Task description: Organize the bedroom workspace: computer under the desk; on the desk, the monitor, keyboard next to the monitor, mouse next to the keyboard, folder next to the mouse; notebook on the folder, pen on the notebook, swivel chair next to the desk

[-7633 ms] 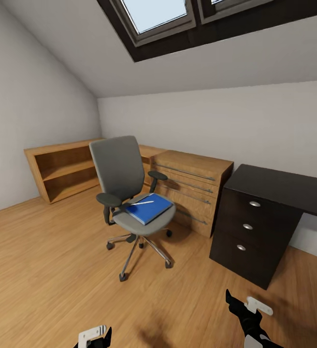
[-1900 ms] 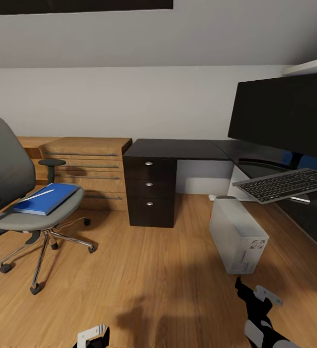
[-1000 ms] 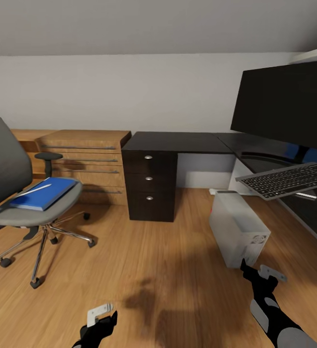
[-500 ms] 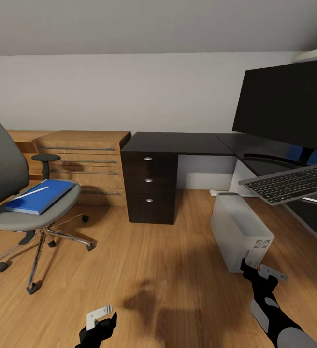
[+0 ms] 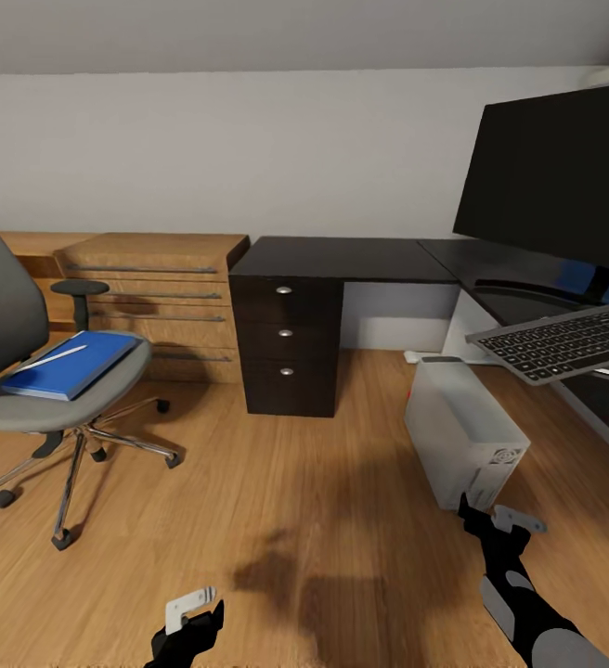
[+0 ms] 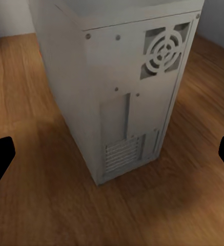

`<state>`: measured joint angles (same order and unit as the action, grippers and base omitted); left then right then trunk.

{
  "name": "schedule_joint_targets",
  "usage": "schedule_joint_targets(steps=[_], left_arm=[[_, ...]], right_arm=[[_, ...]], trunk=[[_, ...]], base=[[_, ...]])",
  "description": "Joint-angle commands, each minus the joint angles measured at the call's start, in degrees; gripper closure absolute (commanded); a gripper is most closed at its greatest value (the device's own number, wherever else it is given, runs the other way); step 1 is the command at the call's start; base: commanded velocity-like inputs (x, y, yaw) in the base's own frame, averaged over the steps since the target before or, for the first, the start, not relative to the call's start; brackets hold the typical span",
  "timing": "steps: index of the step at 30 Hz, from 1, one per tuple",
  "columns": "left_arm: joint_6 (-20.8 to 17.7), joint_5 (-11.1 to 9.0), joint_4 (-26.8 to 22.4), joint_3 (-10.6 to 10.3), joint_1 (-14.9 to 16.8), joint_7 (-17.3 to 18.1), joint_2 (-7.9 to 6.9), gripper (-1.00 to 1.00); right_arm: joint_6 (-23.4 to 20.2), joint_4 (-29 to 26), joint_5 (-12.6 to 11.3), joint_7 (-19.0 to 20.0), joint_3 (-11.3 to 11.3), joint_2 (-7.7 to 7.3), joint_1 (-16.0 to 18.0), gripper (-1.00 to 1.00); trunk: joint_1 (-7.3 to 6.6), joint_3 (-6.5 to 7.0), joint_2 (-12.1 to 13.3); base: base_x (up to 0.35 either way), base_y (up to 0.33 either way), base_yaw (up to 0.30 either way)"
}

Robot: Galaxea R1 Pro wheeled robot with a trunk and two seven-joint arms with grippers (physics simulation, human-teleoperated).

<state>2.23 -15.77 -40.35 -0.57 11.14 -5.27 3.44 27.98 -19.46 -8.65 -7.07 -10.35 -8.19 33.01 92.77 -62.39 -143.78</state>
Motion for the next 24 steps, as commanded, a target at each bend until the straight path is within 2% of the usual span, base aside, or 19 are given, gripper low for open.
schedule_joint_targets(steps=[1, 8, 24], left_arm=[[0.2, -0.4, 0.0, -0.1, 0.0, -0.2, 0.0, -1.0], [0.1, -0.4, 0.0, -0.1, 0.0, -0.2, -0.01, -1.0], [0.3, -0.3, 2.2, 0.0, 0.0, 0.3, -0.13, -1.0]], right_arm=[[0.6, 0.0, -0.4, 0.0, 0.2, 0.01, 0.0, -1.0], [2.5, 0.0, -0.4, 0.0, 0.2, 0.16, 0.0, -1.0], [2.9, 0.1, -0.4, 0.0, 0.2, 0.18, 0.0, -1.0]], trunk=[[0.01, -0.28, 0.0], [0.04, -0.5, 0.0], [0.04, -0.5, 0.0]], base=[[0.0, 0.0, 0.0], [0.0, 0.0, 0.0], [0.004, 0.0, 0.0]])
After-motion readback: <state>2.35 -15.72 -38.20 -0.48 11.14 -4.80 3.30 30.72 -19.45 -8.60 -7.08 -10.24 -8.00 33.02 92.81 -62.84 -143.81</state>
